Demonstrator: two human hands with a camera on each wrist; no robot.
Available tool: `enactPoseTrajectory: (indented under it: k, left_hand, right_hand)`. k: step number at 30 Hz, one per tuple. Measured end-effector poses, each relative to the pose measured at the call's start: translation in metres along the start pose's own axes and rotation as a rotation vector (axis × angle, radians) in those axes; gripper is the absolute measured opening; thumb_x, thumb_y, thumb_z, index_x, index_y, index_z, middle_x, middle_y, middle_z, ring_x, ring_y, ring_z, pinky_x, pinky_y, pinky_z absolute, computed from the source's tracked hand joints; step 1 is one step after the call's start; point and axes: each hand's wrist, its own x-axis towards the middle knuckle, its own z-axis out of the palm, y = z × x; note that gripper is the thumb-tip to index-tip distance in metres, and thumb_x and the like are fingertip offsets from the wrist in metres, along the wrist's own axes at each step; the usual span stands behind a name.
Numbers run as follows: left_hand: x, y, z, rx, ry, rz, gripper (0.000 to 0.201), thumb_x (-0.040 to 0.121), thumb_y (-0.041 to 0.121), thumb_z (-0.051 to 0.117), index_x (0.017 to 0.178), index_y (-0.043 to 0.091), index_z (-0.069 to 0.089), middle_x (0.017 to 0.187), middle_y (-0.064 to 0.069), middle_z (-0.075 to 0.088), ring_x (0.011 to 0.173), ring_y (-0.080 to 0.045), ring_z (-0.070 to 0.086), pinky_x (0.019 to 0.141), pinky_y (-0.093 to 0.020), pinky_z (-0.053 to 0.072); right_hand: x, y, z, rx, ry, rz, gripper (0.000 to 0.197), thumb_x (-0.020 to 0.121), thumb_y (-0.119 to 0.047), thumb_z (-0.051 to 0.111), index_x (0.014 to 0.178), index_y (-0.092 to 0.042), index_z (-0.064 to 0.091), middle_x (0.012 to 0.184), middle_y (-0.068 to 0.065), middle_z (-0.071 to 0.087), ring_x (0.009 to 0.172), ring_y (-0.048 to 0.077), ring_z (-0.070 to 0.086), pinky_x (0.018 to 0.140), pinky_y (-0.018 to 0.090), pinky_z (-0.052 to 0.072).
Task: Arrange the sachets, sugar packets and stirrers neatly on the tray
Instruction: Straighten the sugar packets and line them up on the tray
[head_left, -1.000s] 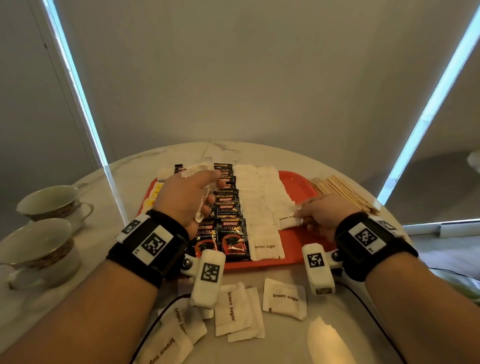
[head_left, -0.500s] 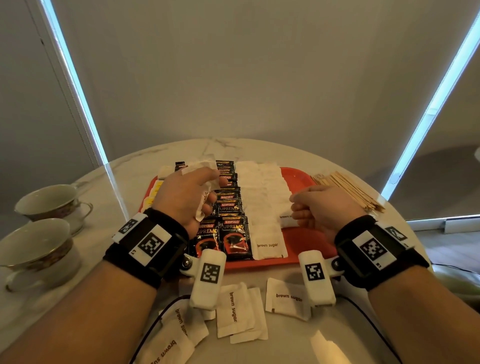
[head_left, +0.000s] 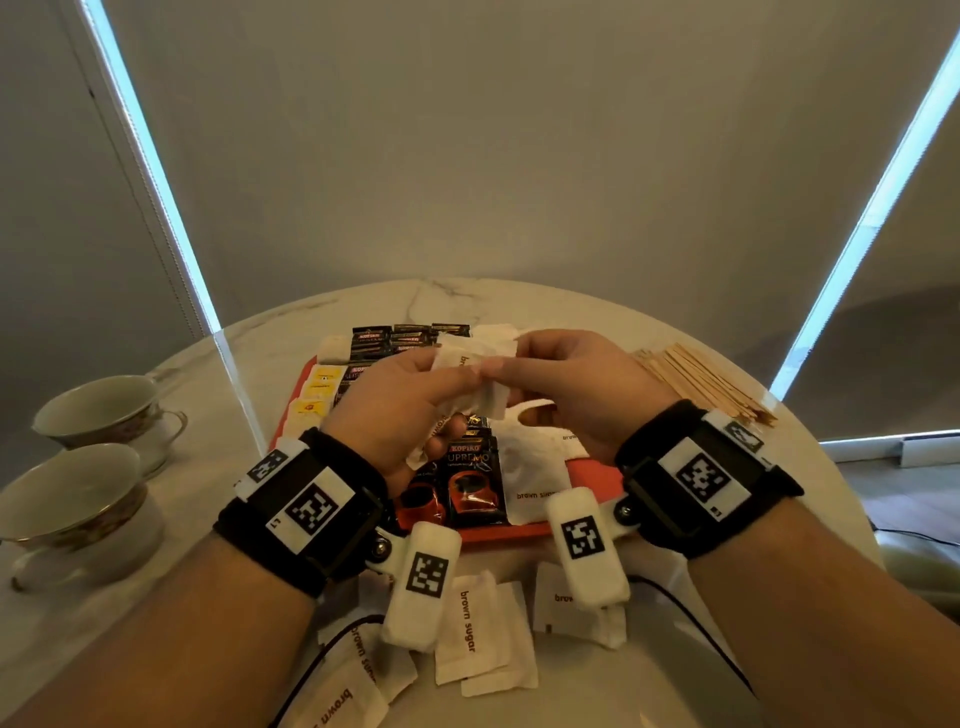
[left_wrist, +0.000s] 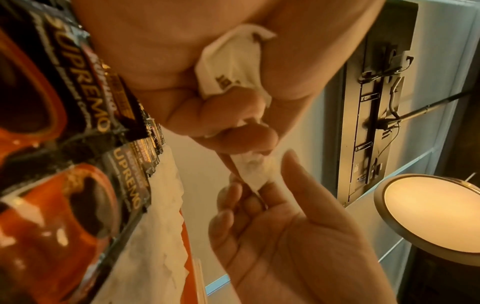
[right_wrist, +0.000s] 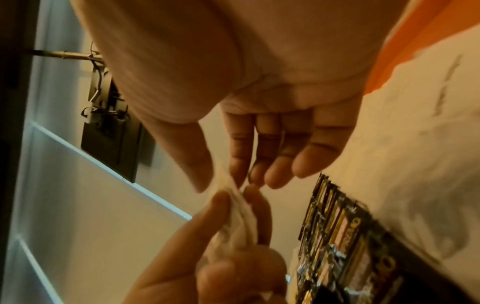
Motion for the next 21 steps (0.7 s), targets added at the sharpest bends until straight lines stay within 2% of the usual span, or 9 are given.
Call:
enactPoseTrajectory:
  k: [3, 5, 10, 12, 15, 16, 19, 21]
  left_hand:
    - [0.001, 0.000, -0.004, 0.035, 0.005, 0.011, 0.019, 0.094, 0.029, 0.074, 0.108, 0.018, 0.076, 0.081, -0.001, 0.071, 0.051, -0.007, 0.052, 0.037, -0.019, 0.036]
    - [0.002, 0.000, -0.005, 0.060, 0.004, 0.015, 0.020, 0.092, 0.031, 0.076, 0.106, 0.016, 0.077, 0.077, -0.001, 0.070, 0.050, -0.007, 0.051, 0.038, -0.019, 0.036]
    - [0.003, 0.001, -0.003, 0.067, 0.069, 0.024, 0.015, 0.098, 0.025, 0.069, 0.097, 0.012, 0.076, 0.066, -0.001, 0.067, 0.047, -0.011, 0.050, 0.036, -0.021, 0.034]
    - [0.004, 0.003, -0.004, 0.026, 0.110, 0.034, 0.014, 0.102, 0.020, 0.062, 0.097, 0.011, 0.072, 0.065, 0.001, 0.071, 0.047, -0.012, 0.049, 0.036, -0.020, 0.033]
    - [0.005, 0.005, -0.007, -0.011, 0.153, 0.038, 0.012, 0.103, 0.018, 0.059, 0.096, 0.016, 0.068, 0.065, 0.002, 0.071, 0.047, -0.011, 0.049, 0.037, -0.020, 0.034]
    - [0.004, 0.006, -0.007, -0.015, 0.159, 0.040, 0.010, 0.100, 0.024, 0.064, 0.095, 0.017, 0.069, 0.065, 0.002, 0.068, 0.047, -0.010, 0.049, 0.038, -0.020, 0.035]
    - [0.002, 0.004, -0.007, 0.100, 0.078, 0.077, 0.028, 0.090, 0.042, 0.076, 0.095, 0.015, 0.073, 0.066, 0.000, 0.061, 0.048, -0.009, 0.049, 0.042, -0.023, 0.037]
    - [-0.001, 0.002, -0.006, 0.194, 0.029, 0.127, 0.019, 0.089, 0.035, 0.079, 0.087, 0.017, 0.074, 0.062, -0.001, 0.059, 0.049, -0.011, 0.048, 0.045, -0.024, 0.038]
  right_hand:
    - [0.007, -0.004, 0.011, 0.083, 0.068, -0.090, 0.009, 0.090, -0.015, 0.075, 0.093, -0.007, 0.072, 0.088, 0.015, 0.073, 0.078, 0.021, 0.070, 0.074, 0.038, 0.060]
    - [0.010, -0.001, 0.015, 0.189, 0.090, -0.109, 0.005, 0.093, -0.009, 0.071, 0.093, -0.005, 0.071, 0.084, 0.012, 0.073, 0.073, 0.021, 0.071, 0.066, 0.033, 0.060]
    - [0.011, 0.010, 0.016, 0.335, 0.185, -0.092, 0.009, 0.097, -0.013, 0.066, 0.091, -0.008, 0.070, 0.084, 0.009, 0.074, 0.075, 0.023, 0.071, 0.073, 0.041, 0.061]
    - [0.010, 0.009, 0.012, 0.394, 0.229, -0.089, 0.011, 0.098, -0.015, 0.065, 0.089, -0.008, 0.067, 0.079, 0.006, 0.072, 0.071, 0.020, 0.071, 0.069, 0.040, 0.061]
    - [0.007, 0.009, 0.009, 0.288, 0.207, -0.137, 0.011, 0.097, -0.018, 0.066, 0.090, -0.010, 0.068, 0.080, 0.007, 0.073, 0.073, 0.022, 0.070, 0.070, 0.044, 0.061]
    - [0.006, 0.010, 0.011, 0.226, 0.186, -0.161, 0.011, 0.096, -0.019, 0.068, 0.090, -0.009, 0.070, 0.082, 0.009, 0.074, 0.074, 0.024, 0.070, 0.072, 0.047, 0.061]
    - [0.002, 0.011, 0.018, 0.080, 0.137, -0.212, 0.012, 0.093, -0.022, 0.073, 0.091, -0.011, 0.073, 0.085, 0.012, 0.076, 0.074, 0.026, 0.070, 0.074, 0.048, 0.060]
    - [0.003, 0.012, 0.018, 0.088, 0.151, -0.218, 0.012, 0.089, -0.022, 0.076, 0.090, -0.011, 0.074, 0.086, 0.014, 0.076, 0.075, 0.029, 0.071, 0.075, 0.050, 0.061]
